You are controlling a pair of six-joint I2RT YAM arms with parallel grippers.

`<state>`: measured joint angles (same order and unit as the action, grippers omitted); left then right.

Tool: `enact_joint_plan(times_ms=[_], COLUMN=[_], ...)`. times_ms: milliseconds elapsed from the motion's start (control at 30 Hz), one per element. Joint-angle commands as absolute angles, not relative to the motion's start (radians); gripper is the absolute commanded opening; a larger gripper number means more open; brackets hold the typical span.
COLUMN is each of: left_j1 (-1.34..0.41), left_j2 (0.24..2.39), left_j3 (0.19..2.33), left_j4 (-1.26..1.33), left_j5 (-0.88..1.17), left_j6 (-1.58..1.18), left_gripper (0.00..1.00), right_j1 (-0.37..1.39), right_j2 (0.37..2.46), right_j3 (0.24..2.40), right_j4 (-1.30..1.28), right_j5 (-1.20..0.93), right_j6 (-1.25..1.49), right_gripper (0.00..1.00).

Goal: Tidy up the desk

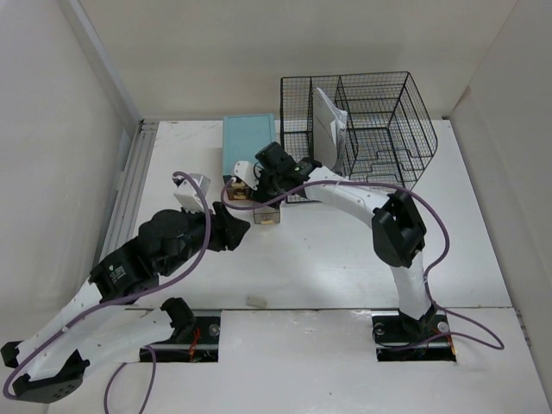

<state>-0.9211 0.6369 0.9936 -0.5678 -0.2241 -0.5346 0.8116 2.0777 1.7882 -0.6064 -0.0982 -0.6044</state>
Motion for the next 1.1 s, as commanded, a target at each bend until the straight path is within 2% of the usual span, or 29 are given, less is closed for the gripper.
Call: enact_joint_plan(times_ms=[0, 33, 133, 233, 367, 400, 433, 467, 633, 700, 833, 967, 1067], left_j1=[-0.923, -0.923, -0.923, -0.923, -0.923, -0.923, -0.923, -0.923, -0.923, -0.923, -0.923, -0.923, -0.923], left_j2=[0.681, 0.681, 0.669, 0.612, 0.572, 0.562, 0.561, 0.545, 0.436, 0.408, 0.413, 0.416, 0.396], left_j3=[1.083, 1.094, 1.124, 1.137, 1.169, 1.169, 1.180, 1.180, 1.103, 1.062, 0.980, 0.902, 0.845], left_j4=[-0.656, -0.667, -0.676, -0.653, -0.640, -0.631, -0.630, -0.615, -0.448, -0.410, -0.387, -0.305, -0.244], left_j5=[-0.218, -0.218, -0.218, -0.251, -0.354, -0.394, -0.417, -0.442, -0.589, -0.690, -0.914, -0.982, -1.057], left_j6=[-0.450, -0.413, -0.355, -0.285, -0.213, -0.200, -0.189, -0.166, -0.144, -0.153, -0.198, -0.181, -0.172], left_gripper=[0.53, 0.56, 0.71, 0.82, 0.85, 0.85, 0.83, 0.82, 0.69, 0.58, 0.43, 0.36, 0.18], right_j1=[0.805, 0.805, 0.805, 0.805, 0.805, 0.805, 0.805, 0.824, 0.909, 0.972, 1.061, 1.124, 1.135], right_j2=[2.062, 2.062, 2.036, 1.993, 1.915, 1.878, 1.861, 1.842, 1.731, 1.721, 1.709, 1.773, 1.839], right_j3=[1.833, 1.833, 1.833, 1.842, 1.780, 1.738, 1.717, 1.691, 1.476, 1.438, 1.350, 1.339, 1.376], right_j4=[-0.603, -0.603, -0.603, -0.632, -0.708, -0.756, -0.809, -0.869, -0.882, -0.853, -0.733, -0.603, -0.572], right_j5=[-0.136, -0.137, -0.147, -0.182, -0.361, -0.427, -0.534, -0.554, -0.581, -0.606, -0.640, -0.568, -0.538], right_j6=[-0.580, -0.580, -0.580, -0.607, -0.742, -0.873, -0.938, -0.972, -1.109, -1.109, -1.056, -0.942, -0.894], right_gripper=[0.57, 0.62, 0.65, 0.67, 0.73, 0.82, 0.85, 0.90, 0.90, 0.86, 0.80, 0.74, 0.73])
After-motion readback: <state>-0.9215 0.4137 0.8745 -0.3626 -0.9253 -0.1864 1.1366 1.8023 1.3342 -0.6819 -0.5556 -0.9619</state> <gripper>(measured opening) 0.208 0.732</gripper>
